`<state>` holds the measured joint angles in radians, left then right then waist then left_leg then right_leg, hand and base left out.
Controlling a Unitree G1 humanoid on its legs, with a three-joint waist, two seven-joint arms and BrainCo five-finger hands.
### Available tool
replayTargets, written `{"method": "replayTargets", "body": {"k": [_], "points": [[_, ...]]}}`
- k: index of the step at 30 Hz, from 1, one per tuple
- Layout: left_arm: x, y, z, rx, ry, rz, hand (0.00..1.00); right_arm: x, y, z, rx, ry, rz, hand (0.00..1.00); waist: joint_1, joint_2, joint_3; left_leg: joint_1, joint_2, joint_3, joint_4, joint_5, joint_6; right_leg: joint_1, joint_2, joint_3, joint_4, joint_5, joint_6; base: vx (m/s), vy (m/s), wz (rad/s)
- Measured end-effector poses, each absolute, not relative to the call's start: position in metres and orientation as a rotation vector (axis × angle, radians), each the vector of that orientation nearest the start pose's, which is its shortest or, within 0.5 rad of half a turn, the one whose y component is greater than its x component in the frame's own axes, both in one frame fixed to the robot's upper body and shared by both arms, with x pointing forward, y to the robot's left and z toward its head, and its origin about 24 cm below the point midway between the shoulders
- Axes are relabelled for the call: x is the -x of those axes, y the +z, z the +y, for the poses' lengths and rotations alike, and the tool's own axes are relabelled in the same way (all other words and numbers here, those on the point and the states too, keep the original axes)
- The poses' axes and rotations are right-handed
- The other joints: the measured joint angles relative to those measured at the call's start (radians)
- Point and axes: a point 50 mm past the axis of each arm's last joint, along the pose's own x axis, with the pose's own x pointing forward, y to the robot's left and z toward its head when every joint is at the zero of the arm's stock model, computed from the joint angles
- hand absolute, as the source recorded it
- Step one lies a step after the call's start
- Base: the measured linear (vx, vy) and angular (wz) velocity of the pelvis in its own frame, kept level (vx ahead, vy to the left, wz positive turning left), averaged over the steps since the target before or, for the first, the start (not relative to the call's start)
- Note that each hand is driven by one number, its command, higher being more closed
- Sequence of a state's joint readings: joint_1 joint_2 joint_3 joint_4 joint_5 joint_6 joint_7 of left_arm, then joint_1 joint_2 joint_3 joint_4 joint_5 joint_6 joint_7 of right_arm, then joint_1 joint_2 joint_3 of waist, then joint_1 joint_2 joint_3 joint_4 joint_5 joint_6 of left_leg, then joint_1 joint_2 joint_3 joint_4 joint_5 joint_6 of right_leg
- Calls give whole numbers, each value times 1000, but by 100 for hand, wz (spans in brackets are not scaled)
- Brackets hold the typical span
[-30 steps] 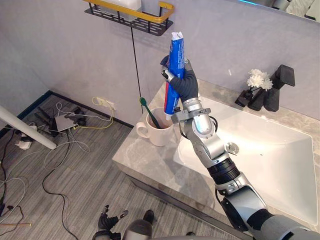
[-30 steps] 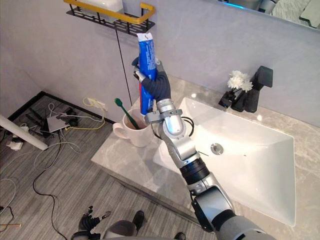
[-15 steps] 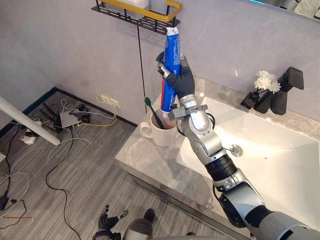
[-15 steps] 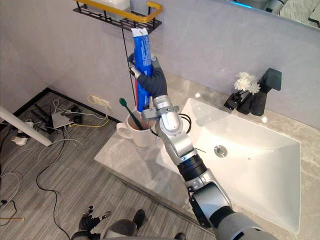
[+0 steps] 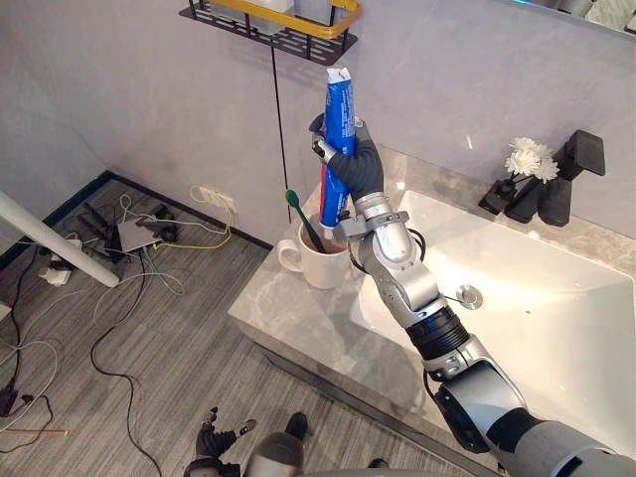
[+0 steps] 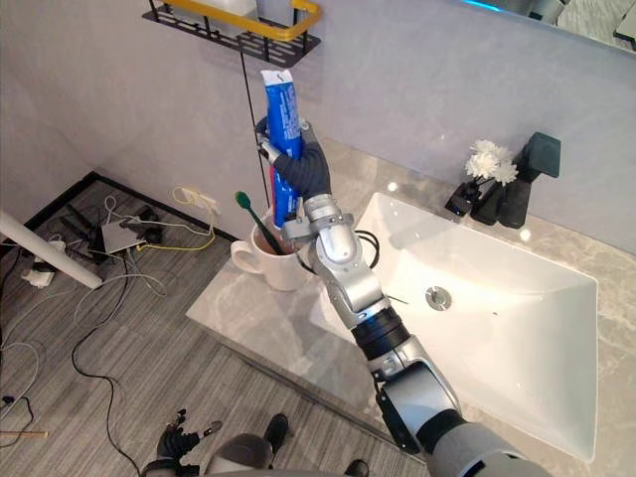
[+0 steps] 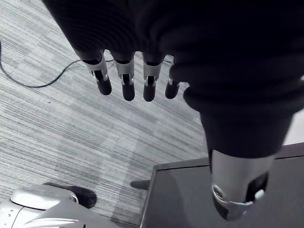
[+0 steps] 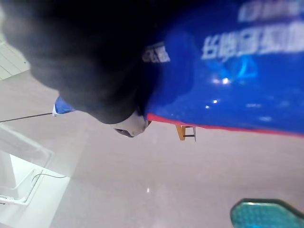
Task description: Organize washtable
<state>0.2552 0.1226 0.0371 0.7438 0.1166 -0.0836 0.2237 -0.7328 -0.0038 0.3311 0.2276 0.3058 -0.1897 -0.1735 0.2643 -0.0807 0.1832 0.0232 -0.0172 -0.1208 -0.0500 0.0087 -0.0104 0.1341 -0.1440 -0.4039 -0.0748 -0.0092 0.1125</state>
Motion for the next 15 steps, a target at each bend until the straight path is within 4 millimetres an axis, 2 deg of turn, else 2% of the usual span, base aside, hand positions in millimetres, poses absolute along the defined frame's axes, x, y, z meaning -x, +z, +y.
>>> {"method": "replayTargets", "body": {"k": [15], "points": [[-93, -135, 217, -299, 278, 892, 0, -325, 209, -23, -229, 387, -562, 0, -1, 0, 1, 1, 0, 0, 2, 0, 0, 1, 0, 0, 1, 0, 0, 0, 0, 0]]}}
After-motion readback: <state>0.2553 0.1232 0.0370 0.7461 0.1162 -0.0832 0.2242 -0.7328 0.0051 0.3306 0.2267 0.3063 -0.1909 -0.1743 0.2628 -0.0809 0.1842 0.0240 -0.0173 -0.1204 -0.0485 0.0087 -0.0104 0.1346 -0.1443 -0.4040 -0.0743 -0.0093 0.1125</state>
